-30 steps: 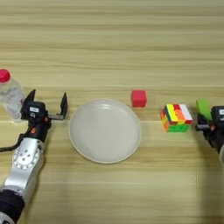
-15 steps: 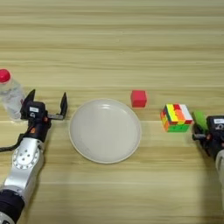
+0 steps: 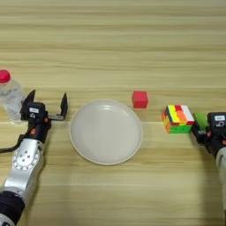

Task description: Move the objects on the table

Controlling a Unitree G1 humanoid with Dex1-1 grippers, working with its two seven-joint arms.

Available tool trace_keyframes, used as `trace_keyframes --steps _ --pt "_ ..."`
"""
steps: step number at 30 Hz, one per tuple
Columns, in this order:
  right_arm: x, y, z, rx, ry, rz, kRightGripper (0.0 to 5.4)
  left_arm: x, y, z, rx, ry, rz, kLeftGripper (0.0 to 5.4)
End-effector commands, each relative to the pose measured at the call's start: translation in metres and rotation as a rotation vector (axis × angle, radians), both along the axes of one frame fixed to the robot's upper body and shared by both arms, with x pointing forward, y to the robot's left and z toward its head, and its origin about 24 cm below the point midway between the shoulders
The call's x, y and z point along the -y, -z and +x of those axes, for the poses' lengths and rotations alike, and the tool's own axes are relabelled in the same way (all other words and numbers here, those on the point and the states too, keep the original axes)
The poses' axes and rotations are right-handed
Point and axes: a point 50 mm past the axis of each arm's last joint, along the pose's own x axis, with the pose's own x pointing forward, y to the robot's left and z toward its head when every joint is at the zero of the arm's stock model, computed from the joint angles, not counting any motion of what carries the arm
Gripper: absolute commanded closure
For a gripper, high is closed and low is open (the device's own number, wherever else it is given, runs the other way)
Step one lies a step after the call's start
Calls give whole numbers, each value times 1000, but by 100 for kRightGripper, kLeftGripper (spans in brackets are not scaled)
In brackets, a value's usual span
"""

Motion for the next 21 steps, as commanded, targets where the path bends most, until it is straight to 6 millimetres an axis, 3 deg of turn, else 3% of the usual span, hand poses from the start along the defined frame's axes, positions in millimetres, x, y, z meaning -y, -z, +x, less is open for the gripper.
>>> trace_keyframes --steps 1,8,13,21 --pt "4 -9 0 43 34 -10 205 7 -1 1 2 14 -13 0" --pt "9 -24 -1 145 85 -119 127 8 -1 0 1 14 -13 0" --pt "-5 -42 -2 294 45 -244 74 7 -1 0 2 14 -13 0" --pt "-23 -43 0 350 -25 -278 3 7 -1 0 2 14 -14 0"
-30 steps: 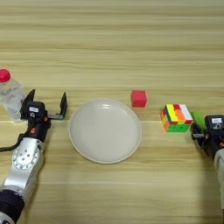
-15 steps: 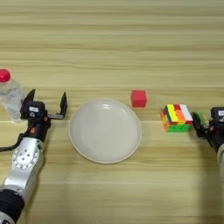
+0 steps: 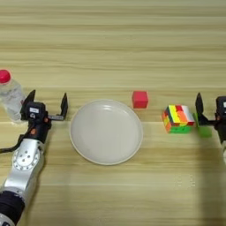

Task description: Move the objects on the table

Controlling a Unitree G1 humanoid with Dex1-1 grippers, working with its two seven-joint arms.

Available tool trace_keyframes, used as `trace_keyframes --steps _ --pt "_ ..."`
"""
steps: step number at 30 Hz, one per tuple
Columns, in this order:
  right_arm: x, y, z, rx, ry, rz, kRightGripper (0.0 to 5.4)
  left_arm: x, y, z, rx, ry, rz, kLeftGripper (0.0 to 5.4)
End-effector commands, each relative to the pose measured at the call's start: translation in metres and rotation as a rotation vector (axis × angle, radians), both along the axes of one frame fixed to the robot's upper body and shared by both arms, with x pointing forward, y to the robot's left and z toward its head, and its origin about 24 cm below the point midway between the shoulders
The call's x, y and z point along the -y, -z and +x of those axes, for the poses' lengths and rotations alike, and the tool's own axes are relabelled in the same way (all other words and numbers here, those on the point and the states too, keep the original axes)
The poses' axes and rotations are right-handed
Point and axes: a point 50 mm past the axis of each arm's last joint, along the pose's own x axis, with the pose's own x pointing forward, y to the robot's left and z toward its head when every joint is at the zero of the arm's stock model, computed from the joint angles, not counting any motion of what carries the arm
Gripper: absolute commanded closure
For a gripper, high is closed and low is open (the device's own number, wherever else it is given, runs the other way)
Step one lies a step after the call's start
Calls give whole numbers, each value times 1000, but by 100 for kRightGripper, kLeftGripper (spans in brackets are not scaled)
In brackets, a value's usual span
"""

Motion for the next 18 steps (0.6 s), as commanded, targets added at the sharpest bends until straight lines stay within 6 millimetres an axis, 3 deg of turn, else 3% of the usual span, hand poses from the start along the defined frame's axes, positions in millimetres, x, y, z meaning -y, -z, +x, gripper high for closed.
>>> trace_keyframes --steps 1,18 --pt "-7 2 1 5 -29 -8 3 7 -1 0 2 12 -13 0" --pt "-54 4 10 60 -170 -314 3 7 -2 0 5 9 -15 0"
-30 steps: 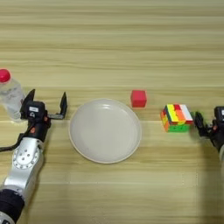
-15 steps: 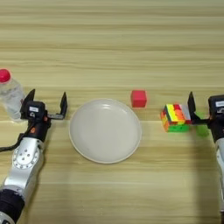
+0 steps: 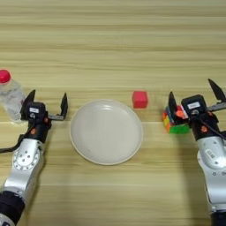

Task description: Move the objects on the table

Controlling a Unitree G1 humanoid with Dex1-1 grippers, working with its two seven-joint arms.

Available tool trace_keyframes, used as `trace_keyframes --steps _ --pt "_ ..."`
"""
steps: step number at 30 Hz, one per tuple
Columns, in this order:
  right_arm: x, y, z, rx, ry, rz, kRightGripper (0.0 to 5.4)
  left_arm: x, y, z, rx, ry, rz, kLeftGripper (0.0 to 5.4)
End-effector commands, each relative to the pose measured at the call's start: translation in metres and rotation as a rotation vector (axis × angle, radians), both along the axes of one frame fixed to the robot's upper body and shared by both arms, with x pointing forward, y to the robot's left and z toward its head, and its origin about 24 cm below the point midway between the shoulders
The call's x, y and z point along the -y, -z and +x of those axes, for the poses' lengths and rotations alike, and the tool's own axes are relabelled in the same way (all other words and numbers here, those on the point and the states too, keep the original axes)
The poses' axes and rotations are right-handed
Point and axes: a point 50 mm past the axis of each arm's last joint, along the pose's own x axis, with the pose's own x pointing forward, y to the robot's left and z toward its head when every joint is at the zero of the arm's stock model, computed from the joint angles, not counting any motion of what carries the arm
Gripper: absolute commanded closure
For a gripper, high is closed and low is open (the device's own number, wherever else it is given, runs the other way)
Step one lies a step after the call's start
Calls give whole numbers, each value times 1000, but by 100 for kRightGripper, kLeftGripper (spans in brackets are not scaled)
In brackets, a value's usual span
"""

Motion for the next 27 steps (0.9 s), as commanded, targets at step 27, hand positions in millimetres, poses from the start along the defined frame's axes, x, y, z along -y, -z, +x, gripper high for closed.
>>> trace_keyframes --steps 27 --pt "-40 36 10 -98 -121 -226 3 18 -94 -40 309 78 -42 0"
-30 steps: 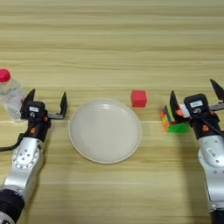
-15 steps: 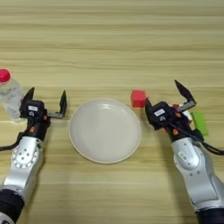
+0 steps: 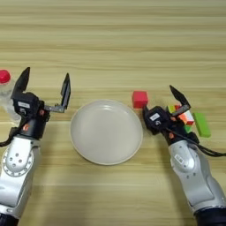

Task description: Move the objects on the table

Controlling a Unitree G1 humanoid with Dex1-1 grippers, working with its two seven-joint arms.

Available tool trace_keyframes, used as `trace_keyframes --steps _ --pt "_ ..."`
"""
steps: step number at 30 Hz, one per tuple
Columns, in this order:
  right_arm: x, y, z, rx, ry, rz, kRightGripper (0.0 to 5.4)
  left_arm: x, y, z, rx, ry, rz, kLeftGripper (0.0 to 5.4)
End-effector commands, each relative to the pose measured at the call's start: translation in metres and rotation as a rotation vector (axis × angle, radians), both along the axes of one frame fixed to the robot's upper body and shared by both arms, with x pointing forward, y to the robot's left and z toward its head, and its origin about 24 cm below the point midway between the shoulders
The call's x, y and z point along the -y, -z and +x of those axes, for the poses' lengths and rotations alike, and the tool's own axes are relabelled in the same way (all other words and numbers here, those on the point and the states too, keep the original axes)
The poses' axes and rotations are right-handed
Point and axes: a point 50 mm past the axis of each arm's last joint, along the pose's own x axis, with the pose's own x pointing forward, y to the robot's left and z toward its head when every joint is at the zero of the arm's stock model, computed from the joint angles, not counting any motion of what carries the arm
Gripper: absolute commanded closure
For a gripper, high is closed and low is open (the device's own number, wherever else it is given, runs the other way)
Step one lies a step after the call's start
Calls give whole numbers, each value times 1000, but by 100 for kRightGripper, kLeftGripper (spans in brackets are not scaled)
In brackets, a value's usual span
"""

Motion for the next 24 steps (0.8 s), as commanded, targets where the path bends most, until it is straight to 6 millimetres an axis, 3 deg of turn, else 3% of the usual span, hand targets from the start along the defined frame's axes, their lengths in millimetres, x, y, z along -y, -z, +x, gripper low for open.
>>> trace_keyframes --steps 1,14,20,24 --pt "0 3 3 -20 -5 -38 3 4 -10 -6 14 6 -13 0" --pt "-3 17 4 -87 -23 -60 3 3 -8 -5 -3 3 -9 0" --pt "-16 22 3 -111 -75 -32 3 -3 20 11 -140 -41 -2 0" --pt "-21 22 2 -117 -93 -19 3 -5 27 14 -169 -51 7 0"
